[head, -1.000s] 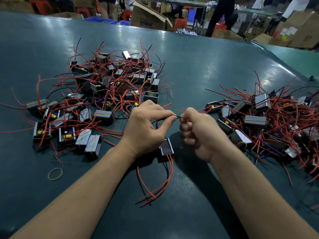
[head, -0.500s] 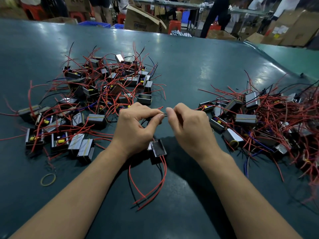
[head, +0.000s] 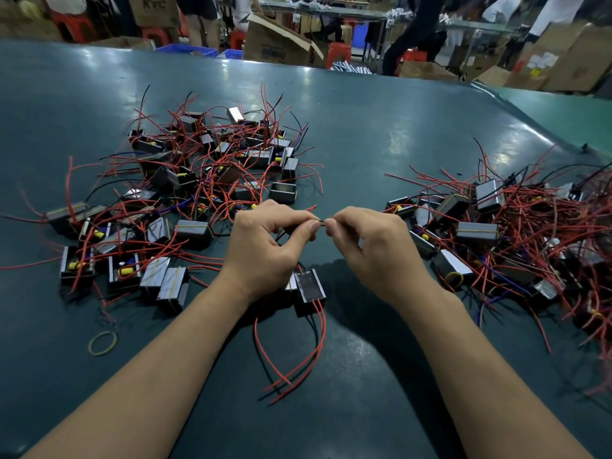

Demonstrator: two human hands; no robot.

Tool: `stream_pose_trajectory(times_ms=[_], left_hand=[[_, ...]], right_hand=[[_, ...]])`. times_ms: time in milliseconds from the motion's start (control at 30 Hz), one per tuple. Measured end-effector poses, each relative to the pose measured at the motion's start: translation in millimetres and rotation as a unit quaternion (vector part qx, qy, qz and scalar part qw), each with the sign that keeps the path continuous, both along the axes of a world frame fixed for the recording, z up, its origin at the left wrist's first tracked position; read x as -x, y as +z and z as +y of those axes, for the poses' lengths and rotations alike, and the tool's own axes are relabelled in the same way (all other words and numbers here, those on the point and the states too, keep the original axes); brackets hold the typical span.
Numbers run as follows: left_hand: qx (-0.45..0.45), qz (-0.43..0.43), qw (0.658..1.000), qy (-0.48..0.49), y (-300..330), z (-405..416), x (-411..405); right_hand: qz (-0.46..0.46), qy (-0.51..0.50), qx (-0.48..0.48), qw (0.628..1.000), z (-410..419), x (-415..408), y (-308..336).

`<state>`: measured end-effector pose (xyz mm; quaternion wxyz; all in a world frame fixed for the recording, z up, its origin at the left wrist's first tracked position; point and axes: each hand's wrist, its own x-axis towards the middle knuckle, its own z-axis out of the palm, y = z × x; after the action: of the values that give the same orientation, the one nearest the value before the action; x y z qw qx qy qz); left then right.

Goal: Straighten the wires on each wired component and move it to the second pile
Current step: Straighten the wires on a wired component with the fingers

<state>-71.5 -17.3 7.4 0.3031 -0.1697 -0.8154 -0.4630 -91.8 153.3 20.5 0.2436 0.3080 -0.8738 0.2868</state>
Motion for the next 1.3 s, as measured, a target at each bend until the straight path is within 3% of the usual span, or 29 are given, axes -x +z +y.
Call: stream_pose_trajectory(times_ms=[67, 100, 133, 167, 233, 267, 300, 333, 367, 400, 433, 467, 500, 567, 700, 867, 967, 1033, 1067, 1167, 1200, 1233, 1300], left_hand=[[-0.011, 0.0, 1.0, -0.005, -0.8, 0.8, 0.2], [-0.007, 0.002, 1.0, -0.005, -1.0, 1.0, 0.5], [0.003, 0.008, 1.0, -0.004, -1.3, 1.2, 0.4], [0.017, 0.015, 1.0, -0.004, -1.5, 1.6, 0.2], [0.038, 0.028, 0.999, -0.005, -1.2, 3.0, -0.1], [0.041, 0.03, 0.999, -0.004, -0.8, 3.6, -0.3], [0.039, 0.028, 0.999, 0.0, -0.5, 3.8, -0.3], [0.03, 0.025, 0.999, 0.005, -0.5, 3.4, 0.3], [0.016, 0.02, 1.0, 0.012, -0.8, 2.6, 1.3], [0.001, 0.014, 1.0, 0.018, -1.1, 1.6, 2.1], [-0.011, 0.01, 1.0, 0.024, -1.4, 0.9, 2.5], [-0.019, 0.007, 0.999, 0.027, -1.3, 0.6, 2.6], [-0.023, 0.002, 0.999, 0.028, -1.1, 0.6, 2.3], [-0.022, -0.007, 0.999, 0.022, -0.7, 1.0, 1.5], [-0.018, -0.015, 1.0, 0.014, -1.4, 1.8, 1.7], [-0.011, -0.018, 1.0, 0.008, -1.4, 0.3, 1.1], [-0.008, -0.015, 1.0, -0.001, -1.1, 0.5, 0.9], [-0.014, -0.003, 1.0, 0.0, -0.6, 0.9, 1.7], [-0.014, 0.004, 1.0, 0.004, -0.7, 0.8, 2.0], [0.02, 0.03, 0.999, 0.016, -2.1, 0.3, 2.5], [0.033, 0.038, 0.999, 0.02, -2.6, 0.5, 2.4], [0.041, 0.043, 0.998, 0.022, -3.1, 0.9, 2.2], [0.039, 0.046, 0.998, 0.018, -3.5, 2.2, 2.7]], right_hand=[[-0.067, -0.027, 0.045, 0.996, -8.3, -6.1, -0.6], [-0.147, -0.043, 0.114, 0.982, -13.9, -8.6, -0.2], [-0.262, -0.056, 0.221, 0.938, -18.5, -9.2, 1.9], [-0.4, -0.057, 0.348, 0.846, -22.3, -8.3, 4.2], [-0.616, -0.012, 0.525, 0.586, -25.0, -5.8, 10.8], [-0.657, 0.01, 0.557, 0.508, -23.3, -5.3, 13.8], [-0.668, 0.025, 0.561, 0.488, -22.0, -6.3, 16.3], [-0.648, 0.032, 0.534, 0.542, -20.4, -7.0, 16.8], [-0.59, 0.028, 0.478, 0.65, -18.9, -8.9, 15.2], [-0.497, 0.016, 0.392, 0.774, -17.1, -11.2, 13.4], [-0.385, 0.004, 0.295, 0.875, -14.1, -11.8, 11.4], [-0.268, -0.008, 0.201, 0.942, -9.8, -10.3, 9.7], [-0.172, -0.01, 0.124, 0.977, -5.3, -7.3, 7.3], [-0.061, 0.0, 0.047, 0.997, 0.7, -2.3, 4.7], [0.04, 0.001, 0.024, 0.999, 1.2, 0.6, -0.4], [0.021, 0.049, 0.02, 0.998, 4.3, -0.2, 3.5], [-0.096, 0.027, 0.094, 0.99, -2.7, -6.0, 4.4], [-0.262, 0.005, 0.243, 0.934, -15.4, -10.4, 5.3], [-0.371, 0.009, 0.345, 0.862, -22.0, -11.9, 5.7], [-0.624, 0.043, 0.566, 0.537, -31.8, -13.8, 8.6], [-0.658, 0.052, 0.594, 0.46, -31.3, -13.7, 10.2], [-0.673, 0.063, 0.612, 0.411, -29.6, -13.0, 11.4], [-0.674, 0.076, 0.626, 0.384, -27.7, -12.5, 14.1]])
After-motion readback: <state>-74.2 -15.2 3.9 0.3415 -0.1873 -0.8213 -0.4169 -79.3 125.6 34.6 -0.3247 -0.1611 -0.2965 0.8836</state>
